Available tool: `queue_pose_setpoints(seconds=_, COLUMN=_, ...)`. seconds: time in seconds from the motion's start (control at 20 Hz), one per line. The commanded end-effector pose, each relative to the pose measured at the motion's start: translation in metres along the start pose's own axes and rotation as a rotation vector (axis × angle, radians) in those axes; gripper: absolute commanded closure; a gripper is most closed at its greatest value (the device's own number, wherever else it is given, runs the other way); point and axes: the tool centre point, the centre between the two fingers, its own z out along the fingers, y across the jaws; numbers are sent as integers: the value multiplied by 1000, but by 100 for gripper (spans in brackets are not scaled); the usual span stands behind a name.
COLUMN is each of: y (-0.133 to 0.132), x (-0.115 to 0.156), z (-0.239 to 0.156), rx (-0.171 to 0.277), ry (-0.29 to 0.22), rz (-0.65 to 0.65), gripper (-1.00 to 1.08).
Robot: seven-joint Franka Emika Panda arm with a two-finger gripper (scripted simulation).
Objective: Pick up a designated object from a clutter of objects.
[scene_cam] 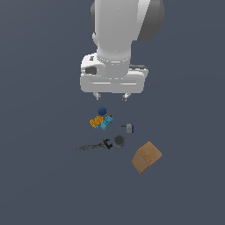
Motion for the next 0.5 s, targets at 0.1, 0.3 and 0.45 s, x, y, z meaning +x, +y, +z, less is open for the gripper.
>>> queue_pose_setpoints(seconds=0.1, y=0, x=-1, z=2, rx=0, ry=-5, rz=-2, gripper=-92)
queue_pose_setpoints(seconds=0.3, y=0, x=-7, z=17, rx=-1, ry=-43, rz=-14, gripper=-92)
queue_pose_setpoints(seconds=0.45, y=0, x=-10, z=24, rx=0, ry=-61, rz=-14, gripper=-92)
